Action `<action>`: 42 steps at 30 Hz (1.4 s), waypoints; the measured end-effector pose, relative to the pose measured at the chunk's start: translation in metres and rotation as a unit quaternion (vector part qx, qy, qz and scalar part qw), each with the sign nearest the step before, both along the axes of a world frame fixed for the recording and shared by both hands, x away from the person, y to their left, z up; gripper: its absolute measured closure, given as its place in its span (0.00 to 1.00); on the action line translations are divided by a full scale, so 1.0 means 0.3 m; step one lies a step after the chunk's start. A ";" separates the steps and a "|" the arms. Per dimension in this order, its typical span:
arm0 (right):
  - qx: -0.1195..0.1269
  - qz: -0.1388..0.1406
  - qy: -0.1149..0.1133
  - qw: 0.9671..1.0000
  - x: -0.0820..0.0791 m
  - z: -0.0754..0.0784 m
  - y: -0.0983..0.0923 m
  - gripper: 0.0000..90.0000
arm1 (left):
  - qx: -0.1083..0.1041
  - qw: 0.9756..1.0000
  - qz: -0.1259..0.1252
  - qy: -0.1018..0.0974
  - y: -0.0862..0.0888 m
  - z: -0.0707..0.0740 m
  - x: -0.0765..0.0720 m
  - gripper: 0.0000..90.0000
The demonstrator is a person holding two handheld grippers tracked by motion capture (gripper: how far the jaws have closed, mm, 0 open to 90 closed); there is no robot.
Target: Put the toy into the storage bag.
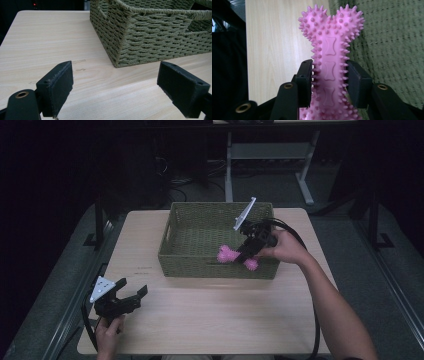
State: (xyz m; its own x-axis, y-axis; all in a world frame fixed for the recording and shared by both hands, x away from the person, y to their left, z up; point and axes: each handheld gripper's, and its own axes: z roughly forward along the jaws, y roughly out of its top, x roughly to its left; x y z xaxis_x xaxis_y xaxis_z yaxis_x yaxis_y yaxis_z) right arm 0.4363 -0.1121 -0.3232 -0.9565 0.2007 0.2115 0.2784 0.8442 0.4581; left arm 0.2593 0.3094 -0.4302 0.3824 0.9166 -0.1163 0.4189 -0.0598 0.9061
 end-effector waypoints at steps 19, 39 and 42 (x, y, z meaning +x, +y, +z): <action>0.011 -0.011 0.002 1.000 0.058 0.035 -0.023 0.65 | -0.002 1.000 0.001 0.000 0.003 0.000 0.001 0.14; -0.016 -0.051 0.032 0.998 0.193 -0.067 -0.036 0.64 | -0.005 1.000 0.001 0.000 0.006 -0.001 0.003 0.14; -0.029 -0.046 0.028 0.998 0.201 -0.092 -0.024 0.64 | -0.005 1.000 0.001 0.000 0.007 -0.001 0.003 0.14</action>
State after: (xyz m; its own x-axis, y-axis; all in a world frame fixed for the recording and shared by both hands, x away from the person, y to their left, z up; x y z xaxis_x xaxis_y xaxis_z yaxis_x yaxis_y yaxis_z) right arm 0.4965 -0.1194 -0.3509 -0.9207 0.3007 0.2488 0.3796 0.8382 0.3916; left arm 0.2601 0.3114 -0.4304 0.3803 0.9164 -0.1253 0.4185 -0.0497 0.9069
